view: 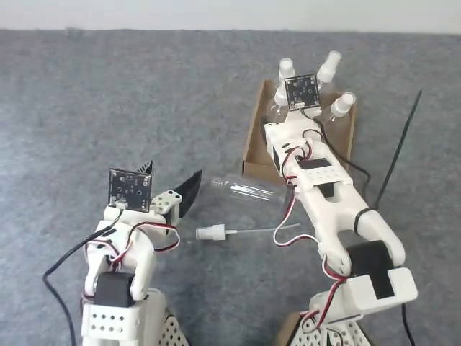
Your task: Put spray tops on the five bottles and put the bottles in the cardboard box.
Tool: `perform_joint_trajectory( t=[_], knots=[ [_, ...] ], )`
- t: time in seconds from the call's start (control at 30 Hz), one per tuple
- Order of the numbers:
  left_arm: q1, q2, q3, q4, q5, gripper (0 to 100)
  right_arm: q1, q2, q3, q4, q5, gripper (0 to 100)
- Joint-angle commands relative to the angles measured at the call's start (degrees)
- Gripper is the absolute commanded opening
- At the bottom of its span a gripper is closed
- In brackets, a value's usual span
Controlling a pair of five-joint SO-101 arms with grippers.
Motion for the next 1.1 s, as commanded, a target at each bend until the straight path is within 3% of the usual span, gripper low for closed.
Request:
perform_joint_trajectory(
  t=[0.0, 0.37, 0.67, 1.07],
  knots=[
    [-0.4, -0.7, -0.4, -1.6, 0.4, 31, 0.1, -0.7, -0.6, -1.1, -0.5, 0.7],
    [-0.4, -0.7, -0.3, -1.6, 0.4, 31, 0.1, -0.8, -0.5, 0.0, -0.5, 0.8],
    [-0.4, -0.7, -0.3, -1.6, 0.4, 31, 0.1, -0.8, -0.5, 0.9, -0.5, 18.6],
    [-0.4, -0.7, -0.3, -1.6, 0.4, 31, -2.0, -0.9, -0.5, 0.9, -0.6, 19.5]
  ],
)
